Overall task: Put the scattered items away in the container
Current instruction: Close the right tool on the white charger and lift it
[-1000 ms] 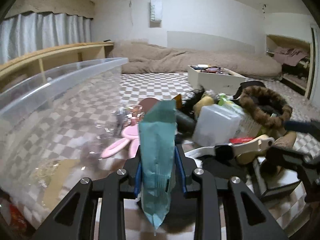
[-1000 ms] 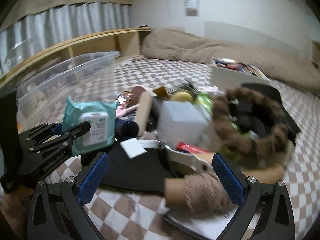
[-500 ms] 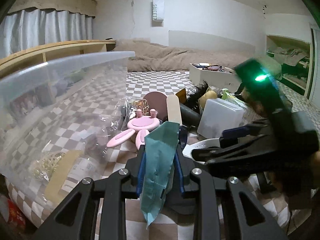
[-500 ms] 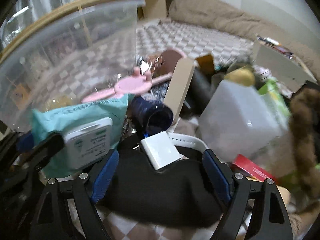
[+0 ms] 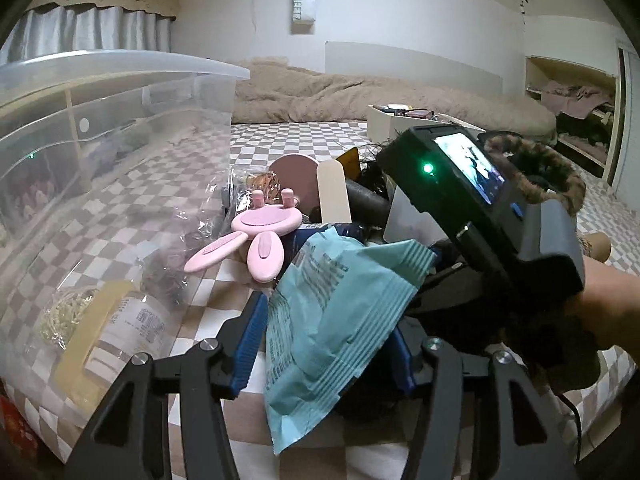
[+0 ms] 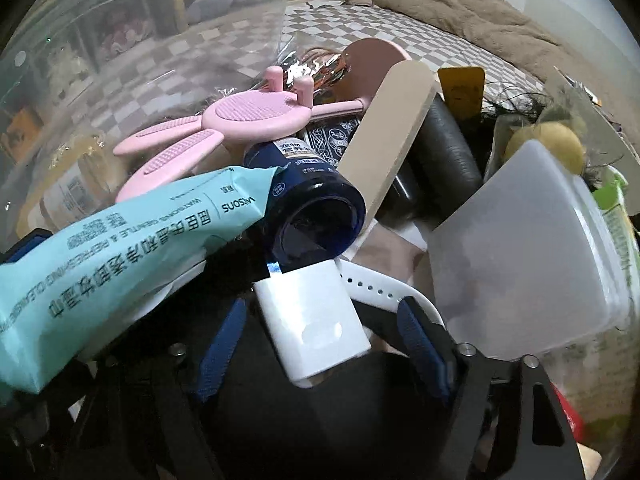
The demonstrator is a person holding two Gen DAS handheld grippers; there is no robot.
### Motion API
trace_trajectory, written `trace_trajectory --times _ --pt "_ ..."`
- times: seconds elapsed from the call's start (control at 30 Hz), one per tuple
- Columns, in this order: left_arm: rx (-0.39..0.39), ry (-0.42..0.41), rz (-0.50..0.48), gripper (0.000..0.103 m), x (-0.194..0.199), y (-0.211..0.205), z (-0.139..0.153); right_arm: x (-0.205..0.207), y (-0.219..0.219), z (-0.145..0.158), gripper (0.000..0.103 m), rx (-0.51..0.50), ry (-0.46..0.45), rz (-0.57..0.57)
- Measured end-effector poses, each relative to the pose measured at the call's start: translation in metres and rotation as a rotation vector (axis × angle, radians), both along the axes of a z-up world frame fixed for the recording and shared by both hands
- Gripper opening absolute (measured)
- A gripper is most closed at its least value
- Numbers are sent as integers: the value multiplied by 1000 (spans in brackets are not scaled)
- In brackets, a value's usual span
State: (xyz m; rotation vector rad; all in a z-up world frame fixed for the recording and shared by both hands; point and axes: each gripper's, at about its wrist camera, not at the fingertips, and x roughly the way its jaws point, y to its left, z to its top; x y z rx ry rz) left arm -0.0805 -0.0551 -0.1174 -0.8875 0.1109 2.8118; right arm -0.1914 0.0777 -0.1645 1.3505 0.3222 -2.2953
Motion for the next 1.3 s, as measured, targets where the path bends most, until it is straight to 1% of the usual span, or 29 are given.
trace_trajectory --times 0.03,0.17,0.3,0.37,0.43,0.5,0.6,0.7,0.87,0.9,0.97,1.0,1.03,1.13,1.17,1.23,1.3 --pt "-4 3 3 57 0 0 0 -2 2 -2 55 -17 -14 0" --pt "-13 29 25 57 1 -4 2 2 6 1 53 -32 -5 1" --pt "-31 67 54 57 2 -12 5 11 15 12 50 -51 21 -16" --pt "-59 95 73 57 4 -13 6 17 19 22 49 -75 40 -28" --pt "-110 132 89 57 6 -12 6 24 24 36 47 -103 66 -36" --pt "-139 149 88 57 7 -10 5 31 31 49 47 -128 90 -50" --pt "-164 158 75 57 7 -8 3 44 41 66 47 -165 114 -65" --pt "-217 167 48 57 7 -2 -1 61 51 78 47 -205 125 -78" --pt "-251 116 13 56 3 6 -12 89 63 82 47 -258 95 -86" --pt "-251 105 3 55 2 7 -14 92 61 79 47 -264 86 -89" --pt "-235 90 -22 38 1 10 -14 101 66 73 47 -275 61 -104" --pt "-232 86 -30 37 1 11 -14 105 69 71 47 -277 54 -112" --pt "-233 82 -35 34 1 13 -14 108 71 69 47 -278 49 -120" --pt "-214 67 -39 33 0 12 -13 119 79 60 47 -305 27 -154" --pt "-196 61 -32 32 0 10 -12 122 81 57 47 -315 22 -162" --pt "-135 41 1 32 -3 2 -8 129 82 53 47 -326 20 -176" --pt "-89 19 16 32 -5 -3 -5 135 81 50 47 -313 40 -190"
